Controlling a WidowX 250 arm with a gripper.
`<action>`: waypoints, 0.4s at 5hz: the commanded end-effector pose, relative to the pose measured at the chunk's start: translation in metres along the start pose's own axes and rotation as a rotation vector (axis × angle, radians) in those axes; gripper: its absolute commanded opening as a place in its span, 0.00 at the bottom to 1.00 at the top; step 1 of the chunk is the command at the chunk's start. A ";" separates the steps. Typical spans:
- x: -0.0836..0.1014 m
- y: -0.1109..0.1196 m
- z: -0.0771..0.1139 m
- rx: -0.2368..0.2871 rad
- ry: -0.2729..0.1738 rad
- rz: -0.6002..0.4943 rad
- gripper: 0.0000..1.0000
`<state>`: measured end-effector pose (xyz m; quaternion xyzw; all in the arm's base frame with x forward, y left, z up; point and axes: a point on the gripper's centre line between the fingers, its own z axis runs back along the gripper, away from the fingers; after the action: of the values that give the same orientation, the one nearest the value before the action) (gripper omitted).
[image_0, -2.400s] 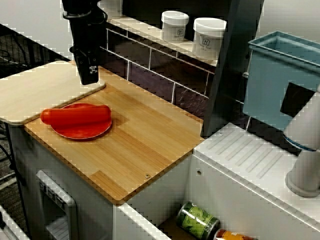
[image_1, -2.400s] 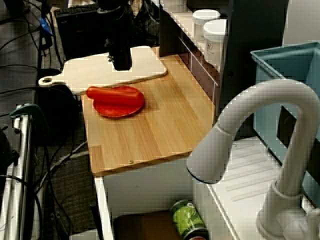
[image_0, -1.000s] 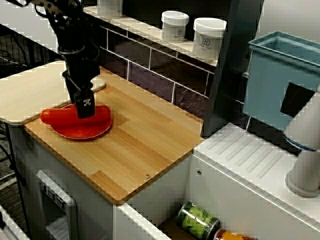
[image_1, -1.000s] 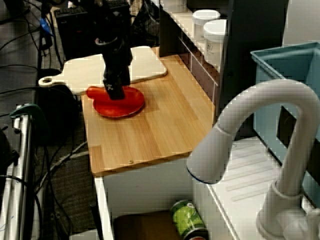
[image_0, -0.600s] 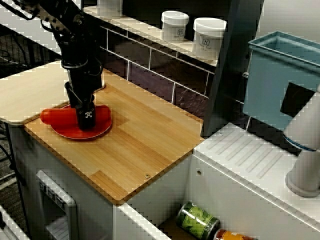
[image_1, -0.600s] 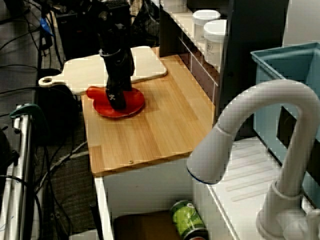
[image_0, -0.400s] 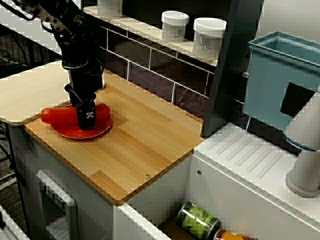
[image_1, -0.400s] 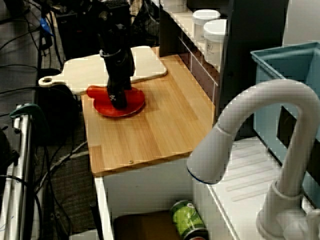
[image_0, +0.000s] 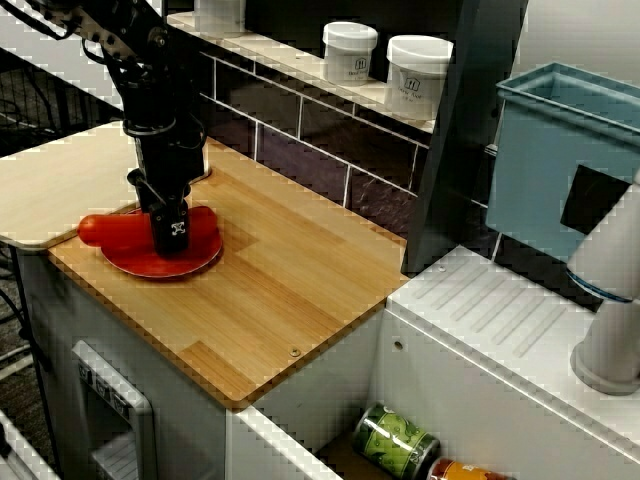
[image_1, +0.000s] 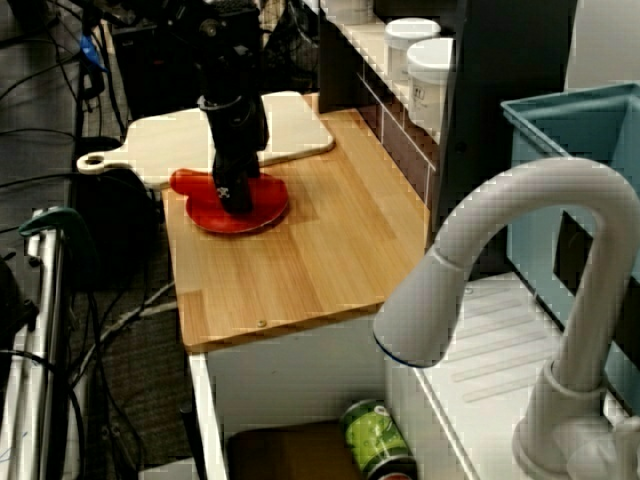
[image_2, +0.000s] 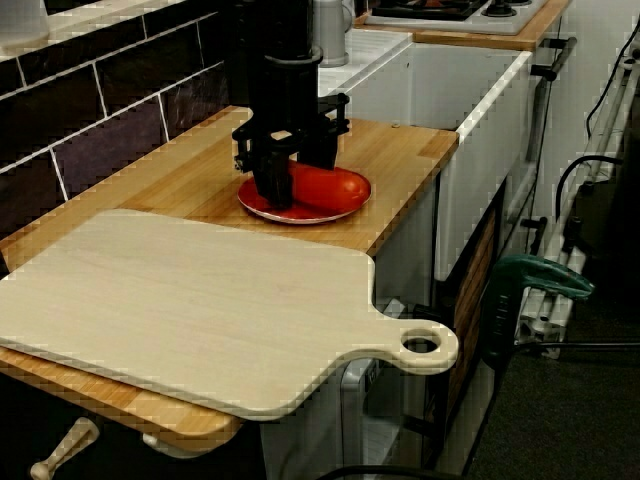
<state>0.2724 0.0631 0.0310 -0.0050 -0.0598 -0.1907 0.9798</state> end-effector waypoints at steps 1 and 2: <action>0.013 -0.001 0.073 0.053 -0.133 0.002 0.00; 0.022 -0.004 0.090 0.043 -0.158 0.003 0.00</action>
<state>0.2887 0.0548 0.0996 -0.0163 -0.1090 -0.1823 0.9770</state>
